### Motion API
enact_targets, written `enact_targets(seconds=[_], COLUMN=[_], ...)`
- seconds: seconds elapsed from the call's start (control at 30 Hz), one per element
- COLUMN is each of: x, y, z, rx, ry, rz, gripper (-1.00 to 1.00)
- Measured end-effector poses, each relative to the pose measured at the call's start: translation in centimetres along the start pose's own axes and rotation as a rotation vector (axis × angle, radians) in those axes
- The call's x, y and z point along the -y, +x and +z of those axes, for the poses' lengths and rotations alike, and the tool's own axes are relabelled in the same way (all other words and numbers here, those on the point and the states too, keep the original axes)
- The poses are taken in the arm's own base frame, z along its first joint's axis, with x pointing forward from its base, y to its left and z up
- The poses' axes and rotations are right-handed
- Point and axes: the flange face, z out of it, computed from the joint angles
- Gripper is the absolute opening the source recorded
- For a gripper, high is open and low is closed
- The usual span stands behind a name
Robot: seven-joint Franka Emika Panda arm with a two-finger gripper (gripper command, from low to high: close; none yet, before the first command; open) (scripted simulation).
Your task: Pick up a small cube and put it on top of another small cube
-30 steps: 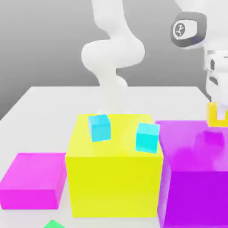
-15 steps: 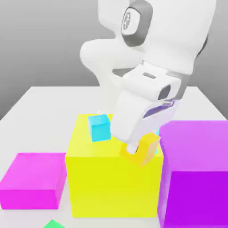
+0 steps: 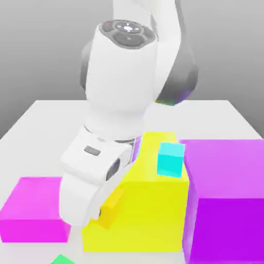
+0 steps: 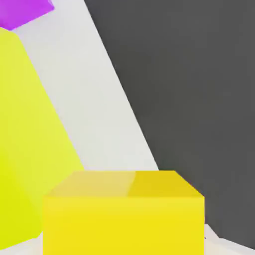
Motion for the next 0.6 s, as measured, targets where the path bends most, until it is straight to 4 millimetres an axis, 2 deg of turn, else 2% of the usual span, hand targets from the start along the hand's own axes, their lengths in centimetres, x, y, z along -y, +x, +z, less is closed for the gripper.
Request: enact_targets(seconds=[0.23, 0.5, 0.57, 0.6], x=[-5.3, -11.3, -12.3, -12.2], y=[-1.6, -4.4, -4.9, -4.9], z=[2.9, 6.0, 6.6, 6.9], rx=[-0.002, -0.024, -0.037, -0.052], ry=[0.044, 0.066, 0.066, 0.066], rz=[-0.099, -0.213, -0.248, -0.27], gripper=[-1.0, -1.0, -1.0, -1.0])
